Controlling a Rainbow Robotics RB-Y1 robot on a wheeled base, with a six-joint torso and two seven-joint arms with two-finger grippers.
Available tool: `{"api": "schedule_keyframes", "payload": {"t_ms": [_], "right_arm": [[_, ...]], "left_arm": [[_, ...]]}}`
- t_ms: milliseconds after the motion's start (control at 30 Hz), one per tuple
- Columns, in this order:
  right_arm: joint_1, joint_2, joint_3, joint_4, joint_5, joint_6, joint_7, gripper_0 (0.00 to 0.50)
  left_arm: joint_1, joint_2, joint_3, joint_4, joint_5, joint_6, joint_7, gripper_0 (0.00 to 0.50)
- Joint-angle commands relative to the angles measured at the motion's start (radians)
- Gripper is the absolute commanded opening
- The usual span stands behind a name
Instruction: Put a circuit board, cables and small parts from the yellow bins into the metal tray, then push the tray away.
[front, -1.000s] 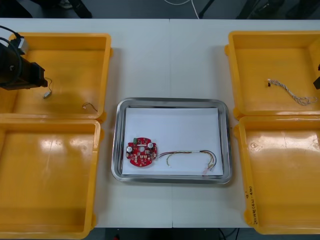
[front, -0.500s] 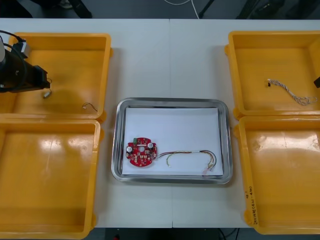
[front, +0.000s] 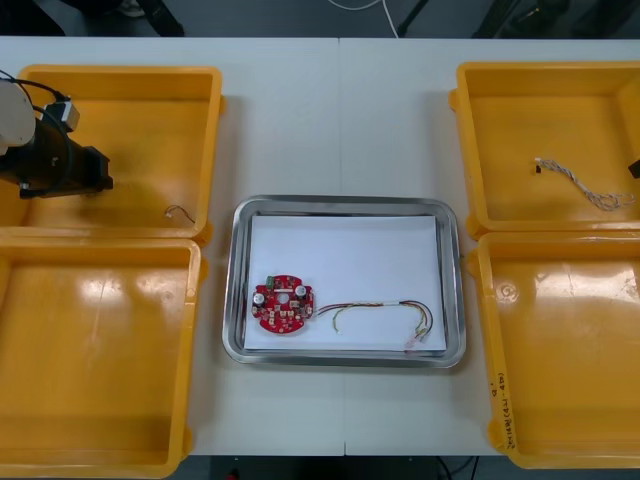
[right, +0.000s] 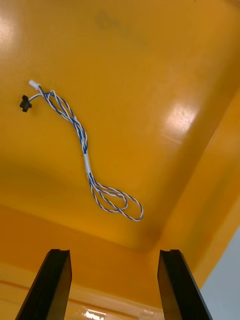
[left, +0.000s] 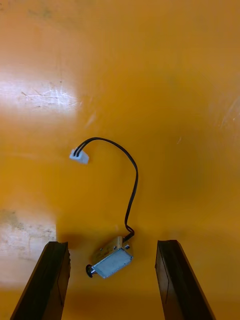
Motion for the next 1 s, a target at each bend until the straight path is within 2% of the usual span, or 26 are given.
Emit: {"api": "schedule_keyframes", "payload": {"t_ms": [33,200,433,467,500,533,567,1000], "right_arm": [[-0.039,0.043,-0.026,0.009,0.013,-0.045,0.027,0.5],[-0.039,0.066,-0.011,0.041,0.018,-0.094,0.045,0.5],[-0.037,0.068,0.056,0.078,0.019,-0.195,0.071,0.5],[-0.039,0.071,0.056,0.082,0.019,-0.203,0.074,0.5],[-0.037,0.076,0.056,0.092,0.019,-0.214,0.079,0.5],[-0.037,0.08,0.056,0.099,0.019,-0.221,0.085,0.5],[-0.039,0.082,0.056,0.102,0.019,-0.226,0.086,0.5],[-0.057,0.125,0.059,0.233,0.001,-0.302,0.134,0.5]], "left_arm": [[0.005,-0.017,-0.014,0.009,0.012,-0.02,-0.095,0.5],[0.006,-0.017,-0.044,0.012,0.012,-0.046,-0.089,0.5],[0.008,-0.017,-0.046,0.013,0.018,-0.046,-0.091,0.5],[0.008,-0.017,-0.046,0.013,0.018,-0.046,-0.092,0.479],[0.008,-0.017,-0.046,0.013,0.018,-0.046,-0.094,0.319],[0.008,-0.017,-0.046,0.013,0.018,-0.046,-0.095,0.095],[0.008,-0.017,-0.046,0.013,0.018,-0.046,-0.095,0.004],[0.008,-0.017,-0.044,0.013,0.019,-0.048,-0.103,0.0]]}}
